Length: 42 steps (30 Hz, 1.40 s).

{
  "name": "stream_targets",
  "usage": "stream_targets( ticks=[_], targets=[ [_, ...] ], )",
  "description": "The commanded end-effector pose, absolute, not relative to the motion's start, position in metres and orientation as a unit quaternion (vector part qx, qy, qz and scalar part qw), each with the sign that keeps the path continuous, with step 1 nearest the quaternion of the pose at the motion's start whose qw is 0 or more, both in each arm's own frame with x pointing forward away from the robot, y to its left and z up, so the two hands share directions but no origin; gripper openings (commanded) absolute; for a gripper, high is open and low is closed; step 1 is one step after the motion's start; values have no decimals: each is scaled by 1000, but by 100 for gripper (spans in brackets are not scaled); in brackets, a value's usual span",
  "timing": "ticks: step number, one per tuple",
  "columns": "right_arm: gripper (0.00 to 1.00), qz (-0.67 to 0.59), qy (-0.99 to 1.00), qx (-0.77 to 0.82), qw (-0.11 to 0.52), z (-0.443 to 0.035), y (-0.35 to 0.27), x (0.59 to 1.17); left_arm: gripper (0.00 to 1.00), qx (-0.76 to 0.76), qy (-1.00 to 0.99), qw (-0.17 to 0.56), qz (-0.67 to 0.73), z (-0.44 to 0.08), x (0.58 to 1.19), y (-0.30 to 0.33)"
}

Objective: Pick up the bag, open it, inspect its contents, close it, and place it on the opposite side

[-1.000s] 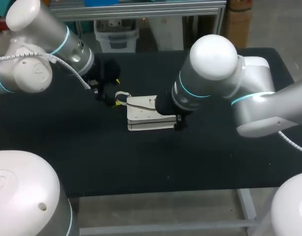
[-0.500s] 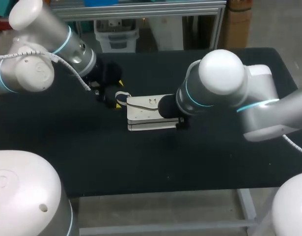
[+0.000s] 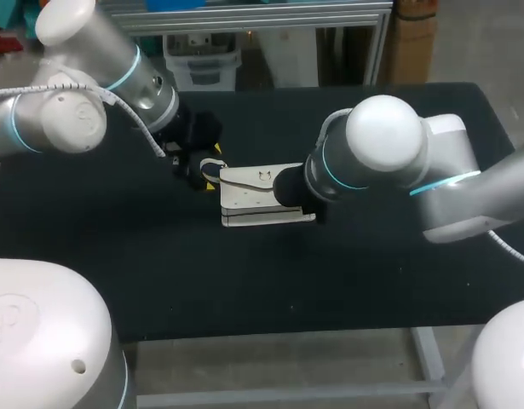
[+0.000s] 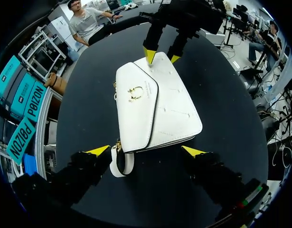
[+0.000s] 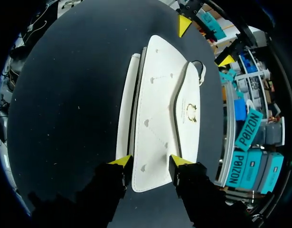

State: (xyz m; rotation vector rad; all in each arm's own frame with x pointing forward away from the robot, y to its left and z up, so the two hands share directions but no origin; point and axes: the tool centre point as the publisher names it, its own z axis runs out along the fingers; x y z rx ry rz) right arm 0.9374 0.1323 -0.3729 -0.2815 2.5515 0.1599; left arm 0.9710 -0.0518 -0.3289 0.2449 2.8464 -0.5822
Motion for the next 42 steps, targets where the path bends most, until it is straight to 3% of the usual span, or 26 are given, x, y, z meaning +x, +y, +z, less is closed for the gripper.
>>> stream_targets(
  ticks=[1, 9, 11, 13, 14, 42],
  targets=[
    [51, 62, 950, -109, 285, -378, 137, 942, 100, 84, 971, 109, -195, -331, 974, -55],
    [43, 58, 950, -113, 287, -379, 139, 947, 100, 89, 971, 106, -194, -332, 974, -54],
    [31, 57, 950, -111, 286, -380, 137, 947, 100, 91, 971, 106, -192, -332, 974, -54],
    [4, 56, 950, -109, 286, -382, 137, 947, 100, 96, 971, 105, -190, -332, 974, -53],
    [0, 56, 951, -109, 285, -382, 137, 947, 100, 97, 971, 105, -189, -332, 974, -53],
    [0, 50, 948, -25, 313, -389, 159, 920, 100, 197, 929, 153, -274, -325, 962, -56]
  ],
)
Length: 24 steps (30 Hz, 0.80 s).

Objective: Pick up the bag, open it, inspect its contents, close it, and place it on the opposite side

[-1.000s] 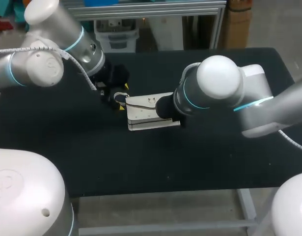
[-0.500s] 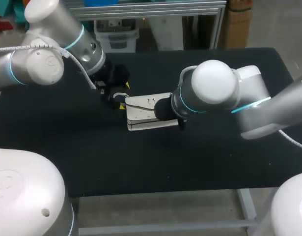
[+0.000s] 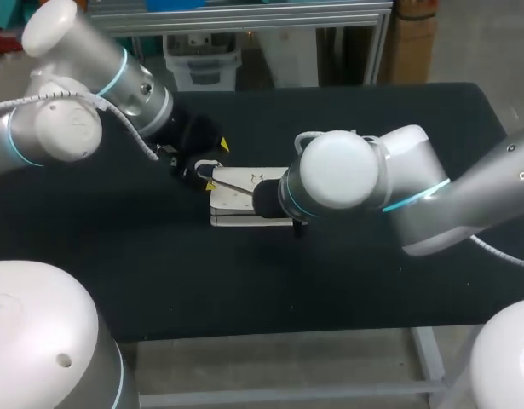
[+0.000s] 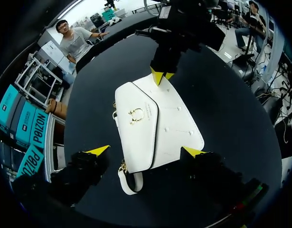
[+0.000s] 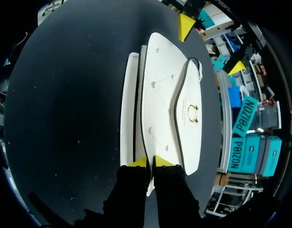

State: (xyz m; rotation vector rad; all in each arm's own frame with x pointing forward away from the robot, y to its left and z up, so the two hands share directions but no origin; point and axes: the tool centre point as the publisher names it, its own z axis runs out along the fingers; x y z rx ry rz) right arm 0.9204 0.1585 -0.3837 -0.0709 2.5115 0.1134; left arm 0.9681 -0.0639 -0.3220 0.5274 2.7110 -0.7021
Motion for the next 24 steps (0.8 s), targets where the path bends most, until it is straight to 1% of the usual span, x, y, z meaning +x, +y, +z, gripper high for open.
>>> stream_targets(
  ticks=[1, 24],
  targets=[
    [0, 53, 948, -23, 313, -389, 159, 920, 100, 197, 929, 153, -274, -325, 962, -56],
    [0, 56, 948, -21, 314, -389, 159, 920, 100, 206, 924, 160, -281, -326, 962, -57]
  ],
)
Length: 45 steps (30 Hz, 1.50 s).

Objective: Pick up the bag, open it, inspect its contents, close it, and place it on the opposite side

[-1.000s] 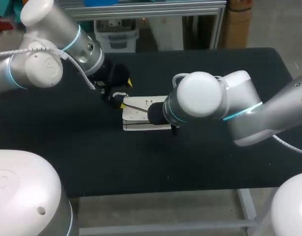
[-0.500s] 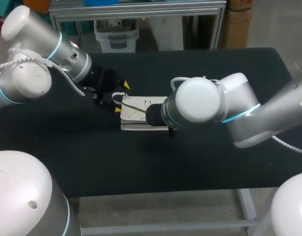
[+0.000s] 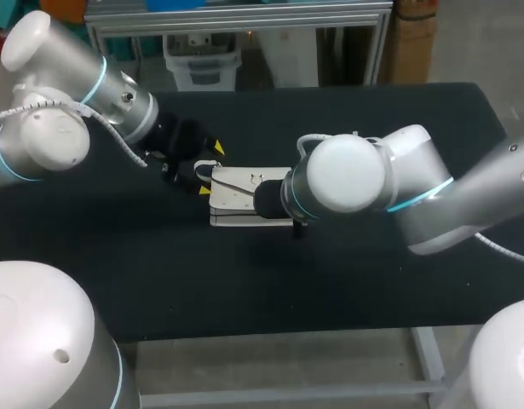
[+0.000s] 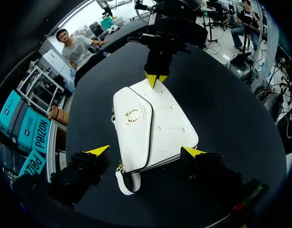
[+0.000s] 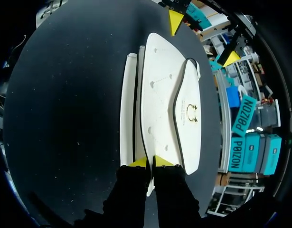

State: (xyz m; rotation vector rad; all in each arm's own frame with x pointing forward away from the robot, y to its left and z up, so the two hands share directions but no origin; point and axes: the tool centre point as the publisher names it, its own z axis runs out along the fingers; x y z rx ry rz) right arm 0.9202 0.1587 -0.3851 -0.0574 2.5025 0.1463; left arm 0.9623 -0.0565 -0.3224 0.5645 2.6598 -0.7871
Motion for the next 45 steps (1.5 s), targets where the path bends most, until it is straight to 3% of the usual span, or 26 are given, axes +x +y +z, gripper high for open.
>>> stream_targets(
  ticks=[1, 15, 24, 25, 28, 31, 45],
  targets=[
    [0, 56, 948, -21, 314, -389, 159, 920, 100, 201, 923, 165, -283, -326, 962, -56],
    [0, 58, 949, -30, 308, -398, 162, 920, 100, 229, 911, 174, -296, -326, 960, -60],
    [0, 59, 949, -29, 309, -398, 162, 920, 100, 278, 881, 232, -304, -324, 950, -75],
    [0, 59, 949, -29, 309, -398, 162, 920, 98, 282, 879, 236, -303, -326, 950, -77],
    [0, 59, 949, -29, 309, -398, 162, 920, 78, 290, 874, 256, -295, -333, 949, -83],
    [0, 59, 949, -29, 309, -398, 162, 920, 49, 295, 867, 275, -291, -337, 948, -88],
    [0, 59, 949, -29, 309, -398, 162, 920, 46, 320, 855, 335, -231, -351, 952, -101]
  ],
)
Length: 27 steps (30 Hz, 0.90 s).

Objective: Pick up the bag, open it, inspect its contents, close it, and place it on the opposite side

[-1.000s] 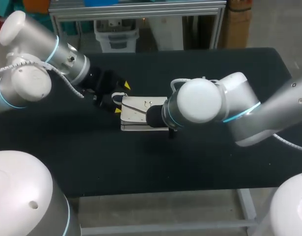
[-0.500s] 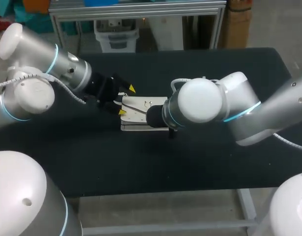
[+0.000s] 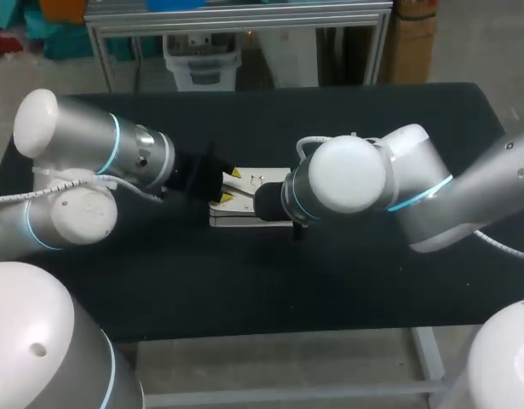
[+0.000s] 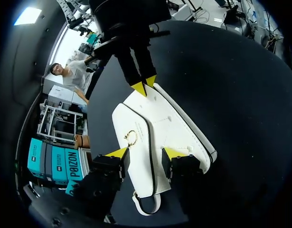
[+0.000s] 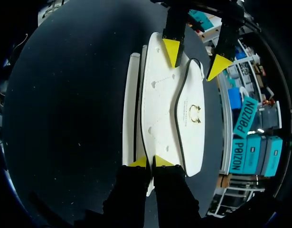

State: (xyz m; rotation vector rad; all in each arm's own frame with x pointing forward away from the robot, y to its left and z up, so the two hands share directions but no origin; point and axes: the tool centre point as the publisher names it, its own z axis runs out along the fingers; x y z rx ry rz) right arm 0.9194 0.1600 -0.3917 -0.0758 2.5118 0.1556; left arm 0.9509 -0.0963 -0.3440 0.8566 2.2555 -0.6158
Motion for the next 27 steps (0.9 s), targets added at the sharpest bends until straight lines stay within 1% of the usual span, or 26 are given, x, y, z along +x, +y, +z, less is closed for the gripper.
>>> stream_targets(
  ticks=[1, 5, 15, 17, 23, 27],
  targets=[
    [0, 59, 949, -29, 309, -398, 162, 920, 45, 319, 855, 336, -231, -352, 952, -101],
    [0, 59, 949, -29, 309, -398, 162, 920, 42, 317, 854, 344, -228, -355, 955, -103],
    [0, 59, 949, -29, 309, -398, 162, 920, 40, 316, 850, 372, -198, -362, 955, -112],
    [0, 59, 949, -29, 309, -398, 162, 920, 38, 317, 849, 377, -191, -362, 955, -114],
    [0, 59, 949, -29, 309, -398, 162, 920, 36, 304, 850, 395, -168, -367, 957, -120],
    [0, 59, 949, -29, 309, -398, 162, 920, 24, 292, 853, 404, -157, -367, 963, -121]
  ],
)
